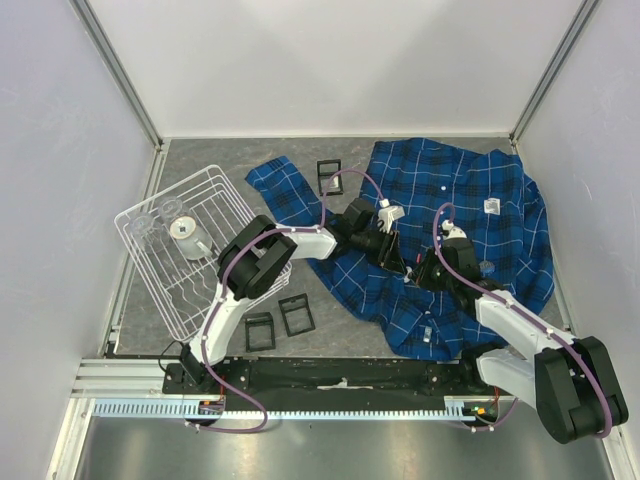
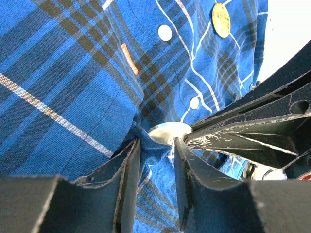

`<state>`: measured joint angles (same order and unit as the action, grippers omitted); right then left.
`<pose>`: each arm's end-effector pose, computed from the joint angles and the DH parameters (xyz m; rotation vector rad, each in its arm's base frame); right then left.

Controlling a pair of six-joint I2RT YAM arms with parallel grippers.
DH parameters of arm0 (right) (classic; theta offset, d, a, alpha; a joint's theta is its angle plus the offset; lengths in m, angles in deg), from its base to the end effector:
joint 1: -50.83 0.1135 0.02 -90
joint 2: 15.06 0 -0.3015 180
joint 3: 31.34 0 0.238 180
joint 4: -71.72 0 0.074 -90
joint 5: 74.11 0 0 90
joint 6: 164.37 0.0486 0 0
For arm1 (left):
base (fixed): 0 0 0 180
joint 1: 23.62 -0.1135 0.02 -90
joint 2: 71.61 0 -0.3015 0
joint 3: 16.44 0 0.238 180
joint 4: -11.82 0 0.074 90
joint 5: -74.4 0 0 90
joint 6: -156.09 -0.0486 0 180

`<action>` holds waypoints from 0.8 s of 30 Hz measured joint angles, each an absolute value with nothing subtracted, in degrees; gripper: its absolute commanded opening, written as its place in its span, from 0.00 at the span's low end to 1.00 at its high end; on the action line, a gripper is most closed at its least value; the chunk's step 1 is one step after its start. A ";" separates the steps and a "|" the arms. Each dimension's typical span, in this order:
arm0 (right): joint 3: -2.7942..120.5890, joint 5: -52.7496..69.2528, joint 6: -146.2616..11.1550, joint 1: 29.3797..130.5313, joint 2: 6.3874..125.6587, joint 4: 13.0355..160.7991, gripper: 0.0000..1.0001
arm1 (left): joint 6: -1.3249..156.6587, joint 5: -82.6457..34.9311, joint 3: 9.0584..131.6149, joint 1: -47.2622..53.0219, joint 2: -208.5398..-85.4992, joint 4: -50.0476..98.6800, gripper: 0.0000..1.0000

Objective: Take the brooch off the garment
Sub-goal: Remove the brooch from the clothes.

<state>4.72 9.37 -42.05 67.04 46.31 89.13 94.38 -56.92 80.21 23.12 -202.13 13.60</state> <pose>0.1718 0.0557 0.1934 0.2743 2.3613 0.5509 0.3215 -0.3885 0.1457 0.8414 2.2891 -1.4647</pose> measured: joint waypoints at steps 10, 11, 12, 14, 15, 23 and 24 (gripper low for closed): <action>4.67 9.65 -42.18 66.82 46.31 89.17 0.00 | 94.47 -57.33 80.71 23.10 -202.35 14.52 0.39; 4.67 9.65 -42.21 66.82 46.31 89.20 0.00 | 94.47 -57.31 80.71 23.10 -202.35 14.54 0.38; 4.67 9.65 -42.21 66.82 46.31 89.20 0.00 | 94.47 -57.33 80.71 23.10 -202.37 14.54 0.38; 4.67 9.67 -42.23 66.82 46.31 89.20 0.00 | 94.51 -57.33 80.75 23.10 -202.42 14.56 0.36; 4.67 9.67 -42.25 66.80 46.31 89.20 0.00 | 94.53 -57.38 80.86 23.10 -202.53 14.67 0.35; 4.69 9.28 -42.27 66.69 46.31 89.35 0.00 | 95.32 -57.66 83.42 22.84 -204.01 17.51 0.31; 4.69 9.26 -42.27 66.69 46.33 89.33 0.00 | 95.47 -57.64 83.81 22.84 -204.19 17.91 0.31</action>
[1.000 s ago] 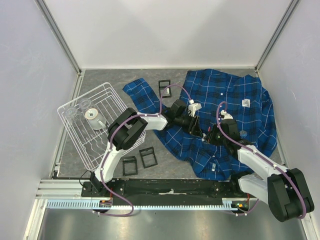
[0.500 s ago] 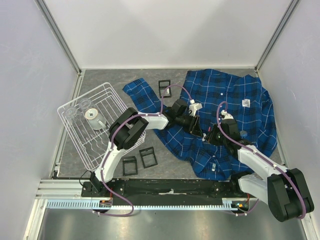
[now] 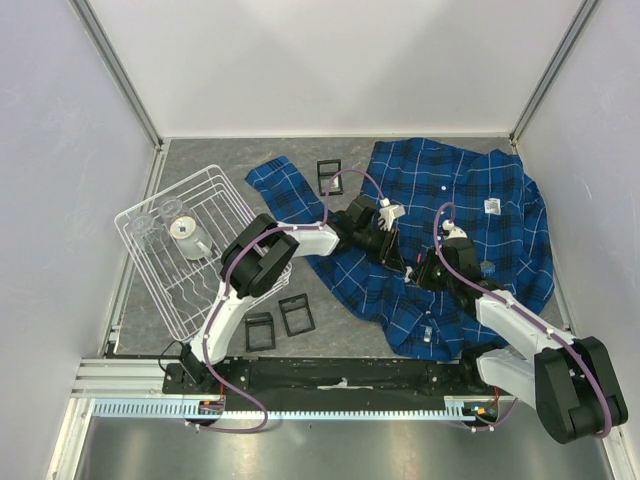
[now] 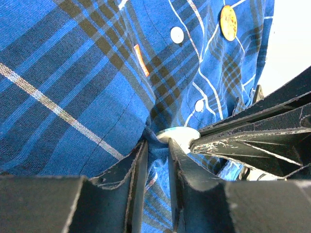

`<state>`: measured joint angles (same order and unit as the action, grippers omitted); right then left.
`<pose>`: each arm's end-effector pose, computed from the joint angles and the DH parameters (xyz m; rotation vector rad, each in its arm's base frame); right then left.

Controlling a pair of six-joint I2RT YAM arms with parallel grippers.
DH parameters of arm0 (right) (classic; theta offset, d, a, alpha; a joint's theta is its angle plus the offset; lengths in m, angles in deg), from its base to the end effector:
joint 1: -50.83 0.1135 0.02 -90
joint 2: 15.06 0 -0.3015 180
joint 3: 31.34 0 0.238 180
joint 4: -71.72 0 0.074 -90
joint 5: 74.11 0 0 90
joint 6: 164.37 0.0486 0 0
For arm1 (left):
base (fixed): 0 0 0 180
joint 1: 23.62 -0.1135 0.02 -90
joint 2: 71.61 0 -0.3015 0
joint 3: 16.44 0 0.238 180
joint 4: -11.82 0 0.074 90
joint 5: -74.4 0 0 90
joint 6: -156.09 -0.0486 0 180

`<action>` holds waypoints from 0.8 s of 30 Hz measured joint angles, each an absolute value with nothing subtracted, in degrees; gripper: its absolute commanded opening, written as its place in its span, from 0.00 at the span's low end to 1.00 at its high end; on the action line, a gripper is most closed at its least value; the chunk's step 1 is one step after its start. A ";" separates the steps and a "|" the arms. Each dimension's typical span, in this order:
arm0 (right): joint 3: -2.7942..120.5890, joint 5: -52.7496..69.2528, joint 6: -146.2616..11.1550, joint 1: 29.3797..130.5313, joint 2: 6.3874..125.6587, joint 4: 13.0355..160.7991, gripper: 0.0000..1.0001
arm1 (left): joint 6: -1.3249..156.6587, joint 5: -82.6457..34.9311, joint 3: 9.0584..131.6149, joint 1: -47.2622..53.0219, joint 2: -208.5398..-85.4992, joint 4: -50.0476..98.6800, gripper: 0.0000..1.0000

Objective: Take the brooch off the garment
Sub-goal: Remove the brooch from the clothes.

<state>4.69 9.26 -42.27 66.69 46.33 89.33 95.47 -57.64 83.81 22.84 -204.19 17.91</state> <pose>0.1718 0.0546 0.1929 0.2768 2.3645 0.5468 0.3287 -0.3931 0.1398 0.8148 2.3585 -1.4722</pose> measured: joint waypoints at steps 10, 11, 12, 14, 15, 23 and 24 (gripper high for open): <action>4.69 9.26 -42.23 66.53 46.55 88.87 0.00 | 96.46 -56.52 84.08 22.90 -203.95 18.74 0.38; 4.67 9.26 -42.14 66.53 46.44 88.89 0.00 | 96.46 -55.71 83.49 23.06 -203.47 18.47 0.37; 4.61 9.28 -42.03 66.58 46.33 88.89 0.00 | 96.46 -54.82 82.92 23.19 -202.92 18.32 0.36; 4.26 9.32 -41.57 66.60 45.91 88.78 0.02 | 96.44 -53.11 81.61 23.49 -201.74 18.21 0.35; 3.99 9.41 -41.29 66.62 45.63 88.78 0.10 | 96.44 -52.20 80.82 23.65 -201.06 18.28 0.35; 3.99 10.50 -40.28 66.80 43.38 92.58 0.47 | 95.74 -48.22 76.40 24.10 -196.34 20.77 0.40; 4.58 10.59 -40.54 66.80 43.38 93.70 0.51 | 95.54 -47.93 75.86 24.13 -195.79 21.01 0.40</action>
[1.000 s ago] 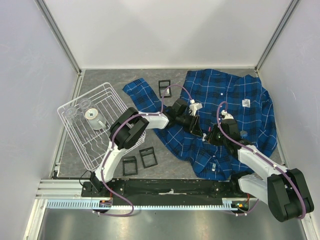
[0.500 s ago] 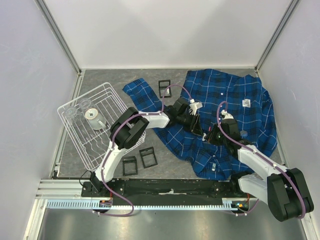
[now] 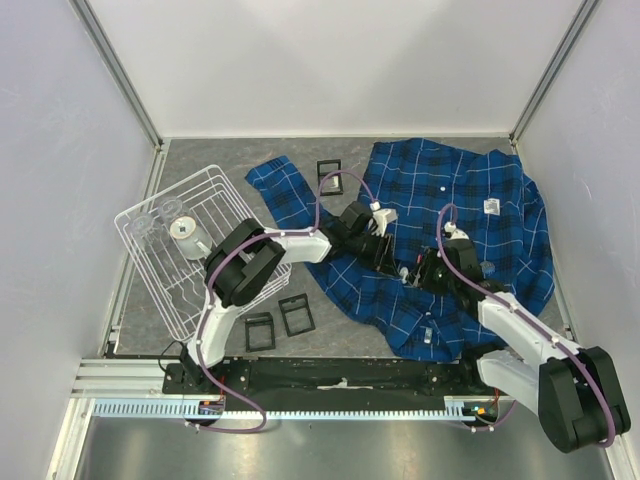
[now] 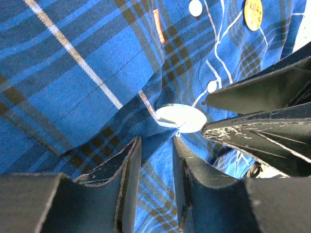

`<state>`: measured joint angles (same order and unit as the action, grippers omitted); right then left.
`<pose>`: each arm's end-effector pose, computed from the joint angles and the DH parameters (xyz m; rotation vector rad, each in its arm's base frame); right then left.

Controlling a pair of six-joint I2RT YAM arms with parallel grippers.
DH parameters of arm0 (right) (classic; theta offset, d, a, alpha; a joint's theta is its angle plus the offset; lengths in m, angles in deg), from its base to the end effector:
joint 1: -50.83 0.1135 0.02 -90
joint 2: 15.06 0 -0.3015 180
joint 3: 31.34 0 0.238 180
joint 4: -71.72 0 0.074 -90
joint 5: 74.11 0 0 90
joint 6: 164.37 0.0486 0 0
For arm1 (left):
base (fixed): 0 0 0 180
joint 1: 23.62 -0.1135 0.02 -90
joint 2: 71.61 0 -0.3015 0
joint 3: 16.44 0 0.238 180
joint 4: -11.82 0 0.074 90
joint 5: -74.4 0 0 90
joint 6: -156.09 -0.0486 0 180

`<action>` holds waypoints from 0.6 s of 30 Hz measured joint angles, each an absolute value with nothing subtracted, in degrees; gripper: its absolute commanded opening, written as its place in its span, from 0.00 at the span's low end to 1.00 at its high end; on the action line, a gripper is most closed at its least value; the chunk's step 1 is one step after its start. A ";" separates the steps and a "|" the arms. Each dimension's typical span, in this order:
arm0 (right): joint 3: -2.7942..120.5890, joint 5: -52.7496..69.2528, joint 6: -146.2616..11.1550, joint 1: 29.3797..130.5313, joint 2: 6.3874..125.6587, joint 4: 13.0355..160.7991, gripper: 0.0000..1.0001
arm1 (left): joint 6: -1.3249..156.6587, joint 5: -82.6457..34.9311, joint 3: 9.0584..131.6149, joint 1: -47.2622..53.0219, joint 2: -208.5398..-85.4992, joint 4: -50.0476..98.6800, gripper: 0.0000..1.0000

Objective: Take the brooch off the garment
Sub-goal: Remove the brooch from the clothes.

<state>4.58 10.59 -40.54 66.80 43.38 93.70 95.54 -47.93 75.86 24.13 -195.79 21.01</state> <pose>0.1616 0.0509 0.1935 0.3274 2.3847 0.5259 0.3023 -0.3715 0.1616 0.7253 2.4232 -1.2799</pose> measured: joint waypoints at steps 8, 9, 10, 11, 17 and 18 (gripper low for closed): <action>12.93 9.48 -43.19 66.77 48.21 98.11 0.53 | 94.77 -46.80 72.01 24.21 -190.37 22.50 0.40; 14.14 8.95 -43.87 66.77 49.74 98.16 0.53 | 94.75 -46.71 71.81 24.28 -189.83 22.58 0.40; 14.84 8.34 -44.41 66.77 50.83 98.18 0.52 | 94.75 -46.64 71.79 24.35 -189.41 22.74 0.40; 15.64 7.55 -45.07 66.77 52.16 98.33 0.52 | 94.75 -46.60 71.79 24.45 -188.95 22.85 0.40; 19.08 3.95 -49.13 66.77 57.37 100.74 0.50 | 94.75 -46.10 71.49 24.91 -187.71 22.89 0.39; 19.82 3.60 -49.77 66.77 58.28 101.13 0.50 | 94.75 -45.94 71.22 24.98 -187.64 22.87 0.39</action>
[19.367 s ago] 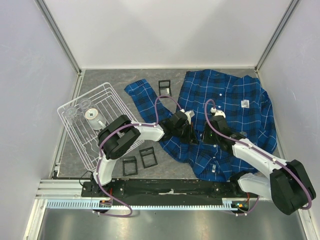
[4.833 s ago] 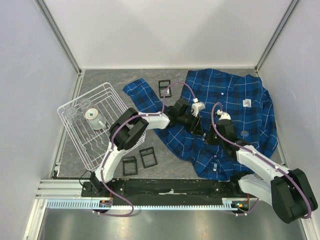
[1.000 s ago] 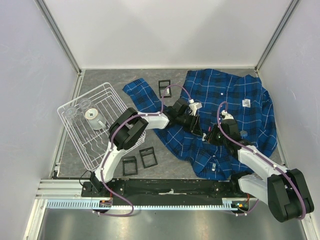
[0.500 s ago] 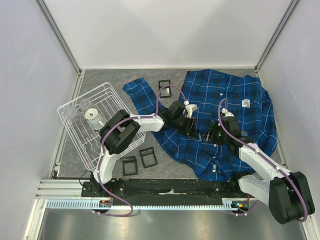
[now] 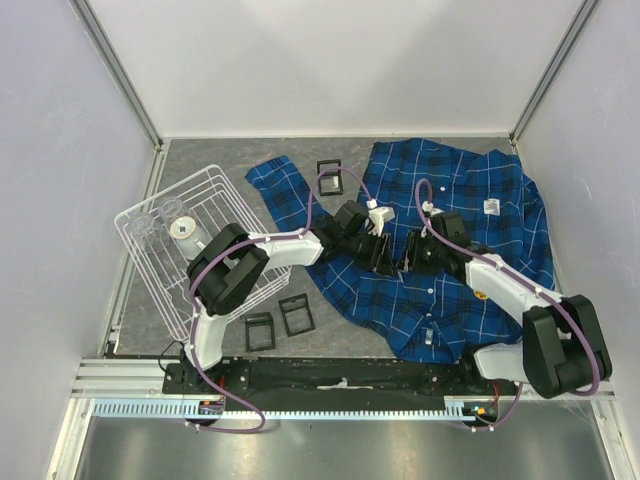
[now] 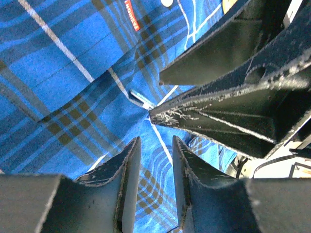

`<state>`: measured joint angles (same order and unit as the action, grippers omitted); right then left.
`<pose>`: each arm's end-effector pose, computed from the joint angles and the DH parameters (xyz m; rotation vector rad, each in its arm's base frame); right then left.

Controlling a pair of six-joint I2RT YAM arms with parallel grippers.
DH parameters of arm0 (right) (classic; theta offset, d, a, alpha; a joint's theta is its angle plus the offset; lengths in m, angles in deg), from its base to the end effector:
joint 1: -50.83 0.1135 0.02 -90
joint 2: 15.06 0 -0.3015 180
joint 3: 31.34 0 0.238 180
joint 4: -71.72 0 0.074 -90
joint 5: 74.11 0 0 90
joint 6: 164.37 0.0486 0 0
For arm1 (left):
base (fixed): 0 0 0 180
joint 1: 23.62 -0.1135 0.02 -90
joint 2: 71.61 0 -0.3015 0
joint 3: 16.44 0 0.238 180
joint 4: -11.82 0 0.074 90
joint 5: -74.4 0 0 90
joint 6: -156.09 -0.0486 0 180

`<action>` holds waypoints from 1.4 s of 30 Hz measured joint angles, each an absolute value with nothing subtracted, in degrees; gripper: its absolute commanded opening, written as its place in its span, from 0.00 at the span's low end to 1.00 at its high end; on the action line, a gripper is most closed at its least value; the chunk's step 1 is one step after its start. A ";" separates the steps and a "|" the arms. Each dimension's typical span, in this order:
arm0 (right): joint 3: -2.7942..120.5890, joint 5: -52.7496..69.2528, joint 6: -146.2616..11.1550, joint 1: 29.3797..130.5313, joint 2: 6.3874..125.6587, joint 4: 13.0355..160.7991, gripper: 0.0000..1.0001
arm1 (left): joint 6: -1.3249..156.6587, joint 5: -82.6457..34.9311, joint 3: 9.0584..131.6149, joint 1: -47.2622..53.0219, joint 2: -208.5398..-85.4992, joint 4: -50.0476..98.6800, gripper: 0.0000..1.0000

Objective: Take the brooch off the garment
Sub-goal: Remove the brooch from the clothes.

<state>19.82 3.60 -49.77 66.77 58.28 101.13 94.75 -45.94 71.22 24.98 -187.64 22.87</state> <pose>0.2178 0.0730 0.2173 0.0963 2.5279 0.5604 0.2800 -0.3548 0.1977 0.7403 2.3813 -1.2535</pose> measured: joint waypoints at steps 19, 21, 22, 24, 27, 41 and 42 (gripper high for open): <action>20.93 2.79 -51.60 66.80 58.44 104.02 0.15 | 95.47 -45.68 66.92 25.53 -185.59 22.82 0.35; 19.88 2.64 -51.04 66.82 57.45 104.02 0.07 | 95.80 -45.73 66.85 25.68 -185.61 22.52 0.35; 19.49 2.61 -50.82 66.84 57.15 103.99 0.06 | 96.02 -45.75 66.85 25.77 -185.59 22.30 0.35; 18.94 2.61 -50.31 66.84 56.99 104.04 0.02 | 96.30 -45.81 66.85 25.88 -185.61 21.80 0.34; 17.90 2.51 -49.22 66.84 56.62 104.23 0.00 | 96.72 -46.08 66.85 25.92 -185.61 21.51 0.34; 14.60 4.45 -44.11 66.84 47.77 108.28 0.34 | 99.01 -49.07 67.18 26.16 -187.05 18.87 0.44; 14.60 5.57 -43.71 66.82 47.20 108.58 0.36 | 98.91 -48.87 67.55 26.29 -187.09 19.31 0.43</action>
<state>14.60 5.57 -43.71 66.82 47.20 108.58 98.91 -48.87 67.55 26.29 -187.09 19.31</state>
